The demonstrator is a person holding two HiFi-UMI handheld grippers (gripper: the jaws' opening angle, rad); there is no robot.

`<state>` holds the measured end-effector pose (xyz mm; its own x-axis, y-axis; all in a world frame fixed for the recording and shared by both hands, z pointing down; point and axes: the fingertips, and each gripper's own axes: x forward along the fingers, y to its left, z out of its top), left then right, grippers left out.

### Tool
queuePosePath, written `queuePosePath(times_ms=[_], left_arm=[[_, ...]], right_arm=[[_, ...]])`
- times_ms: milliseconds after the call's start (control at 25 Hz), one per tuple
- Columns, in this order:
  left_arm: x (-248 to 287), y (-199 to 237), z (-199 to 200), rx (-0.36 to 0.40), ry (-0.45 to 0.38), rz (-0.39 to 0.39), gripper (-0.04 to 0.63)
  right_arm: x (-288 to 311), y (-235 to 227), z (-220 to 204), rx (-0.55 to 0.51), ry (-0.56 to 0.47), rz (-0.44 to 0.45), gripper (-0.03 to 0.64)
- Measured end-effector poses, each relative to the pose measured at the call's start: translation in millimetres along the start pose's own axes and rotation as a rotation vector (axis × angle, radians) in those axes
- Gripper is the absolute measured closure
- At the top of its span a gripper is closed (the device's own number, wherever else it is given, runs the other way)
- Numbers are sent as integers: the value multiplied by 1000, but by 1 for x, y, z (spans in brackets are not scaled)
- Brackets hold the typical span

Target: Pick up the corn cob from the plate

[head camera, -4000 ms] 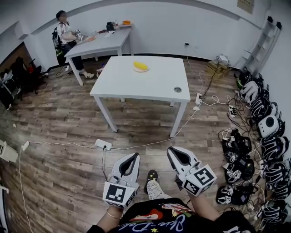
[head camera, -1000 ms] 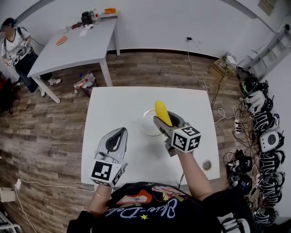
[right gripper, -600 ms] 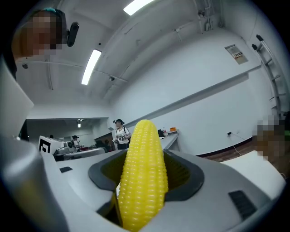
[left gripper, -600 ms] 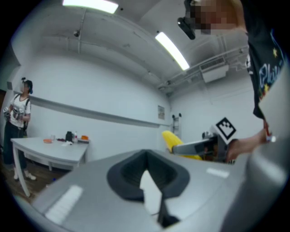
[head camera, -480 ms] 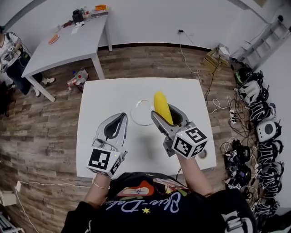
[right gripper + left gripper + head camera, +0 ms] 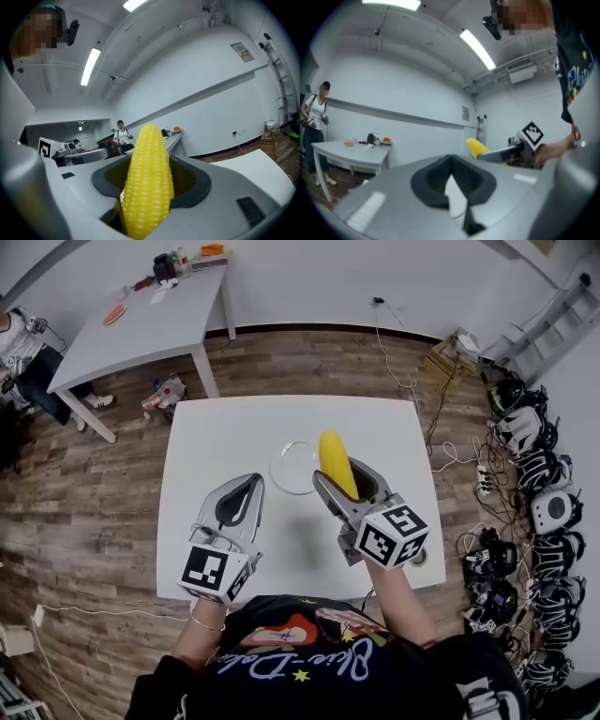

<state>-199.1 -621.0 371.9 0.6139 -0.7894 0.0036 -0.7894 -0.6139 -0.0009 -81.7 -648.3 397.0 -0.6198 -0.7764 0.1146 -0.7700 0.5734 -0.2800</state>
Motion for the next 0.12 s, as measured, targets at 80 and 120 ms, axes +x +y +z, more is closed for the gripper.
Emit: queuePosePath(times_ms=[80,120], left_arm=[[3,-1,3,10,-7,-2,598],[5,-1,6,17,-12,-3,597]], right_arm=[[0,-3,4,-16,-5,1,362],[1,-4,6,-23,-9,2,362]])
